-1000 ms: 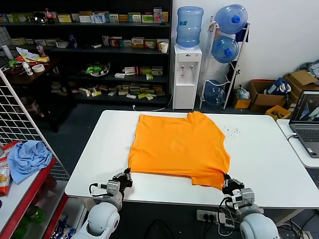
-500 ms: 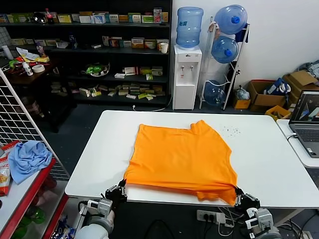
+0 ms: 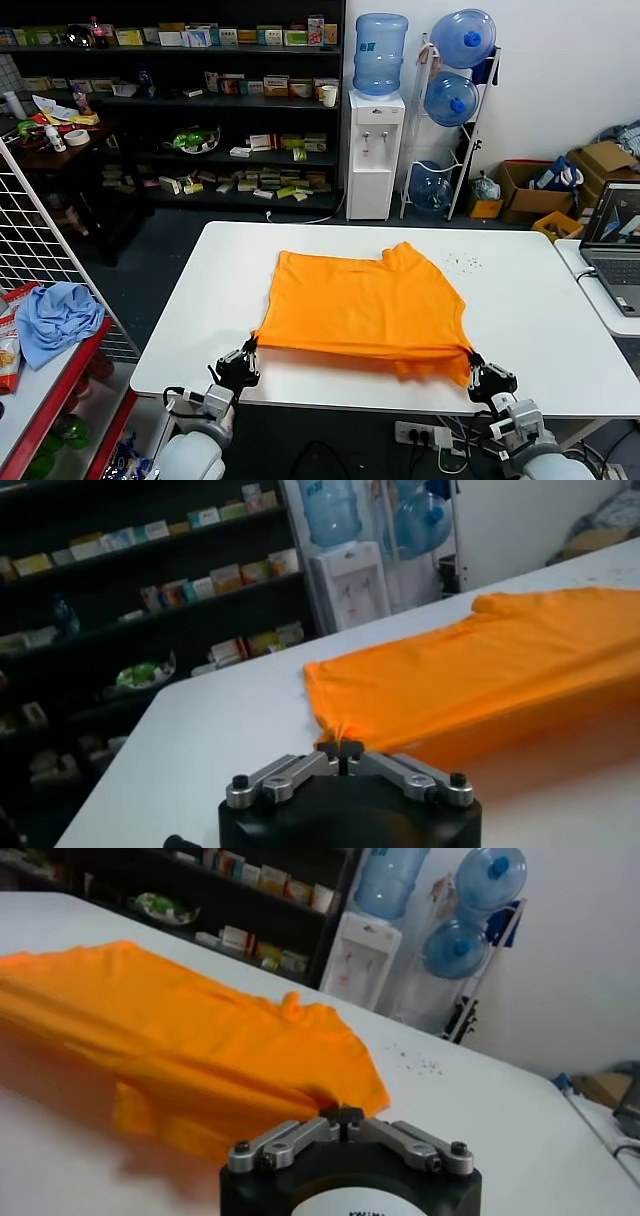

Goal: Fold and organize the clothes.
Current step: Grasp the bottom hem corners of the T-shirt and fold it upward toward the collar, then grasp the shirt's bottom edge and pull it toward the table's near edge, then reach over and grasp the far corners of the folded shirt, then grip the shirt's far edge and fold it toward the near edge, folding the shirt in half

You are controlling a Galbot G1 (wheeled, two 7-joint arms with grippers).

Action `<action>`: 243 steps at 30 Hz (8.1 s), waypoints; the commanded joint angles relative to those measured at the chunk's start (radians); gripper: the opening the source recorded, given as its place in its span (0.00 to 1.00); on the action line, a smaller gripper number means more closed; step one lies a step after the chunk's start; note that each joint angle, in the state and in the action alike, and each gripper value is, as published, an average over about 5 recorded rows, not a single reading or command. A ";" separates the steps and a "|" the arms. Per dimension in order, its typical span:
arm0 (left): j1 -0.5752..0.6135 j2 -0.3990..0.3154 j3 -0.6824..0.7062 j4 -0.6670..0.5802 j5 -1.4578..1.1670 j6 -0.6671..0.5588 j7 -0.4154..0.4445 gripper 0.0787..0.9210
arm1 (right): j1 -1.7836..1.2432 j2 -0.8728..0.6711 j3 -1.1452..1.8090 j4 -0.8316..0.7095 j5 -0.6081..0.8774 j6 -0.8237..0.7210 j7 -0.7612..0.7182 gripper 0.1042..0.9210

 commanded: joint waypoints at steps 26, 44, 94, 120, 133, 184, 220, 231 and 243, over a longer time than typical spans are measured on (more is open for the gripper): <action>-0.120 -0.015 0.057 0.154 -0.163 -0.010 -0.004 0.44 | 0.141 -0.028 -0.060 -0.148 0.048 -0.068 -0.033 0.56; -0.142 -0.038 0.036 0.237 -0.246 0.017 -0.003 0.88 | 0.081 -0.026 -0.009 -0.206 0.071 -0.078 -0.055 0.85; -0.116 -0.086 0.016 0.185 -0.376 0.073 0.012 0.51 | 0.032 -0.029 -0.013 -0.156 0.070 -0.107 -0.017 0.03; 0.245 0.017 -0.020 -0.165 -0.322 0.075 -0.057 0.01 | -0.175 -0.139 0.046 0.034 0.117 -0.145 0.011 0.03; 0.252 0.045 -0.022 -0.253 -0.269 0.092 -0.044 0.19 | -0.262 -0.163 0.136 0.188 0.232 -0.296 0.044 0.28; -0.696 -0.239 0.158 0.744 -0.341 0.150 0.048 0.88 | 0.930 0.117 -0.267 -0.950 0.129 -0.230 -0.238 0.88; -0.511 -0.116 0.148 0.460 -0.324 0.099 0.034 0.05 | 0.822 0.115 -0.274 -0.719 0.168 -0.190 -0.123 0.02; -0.360 0.010 0.128 0.202 -0.311 0.100 0.000 0.02 | 0.488 -0.033 -0.212 -0.288 0.164 -0.248 -0.045 0.02; -0.075 0.072 0.102 -0.054 -0.327 0.119 -0.063 0.02 | 0.108 -0.154 -0.064 0.015 0.194 -0.316 0.004 0.02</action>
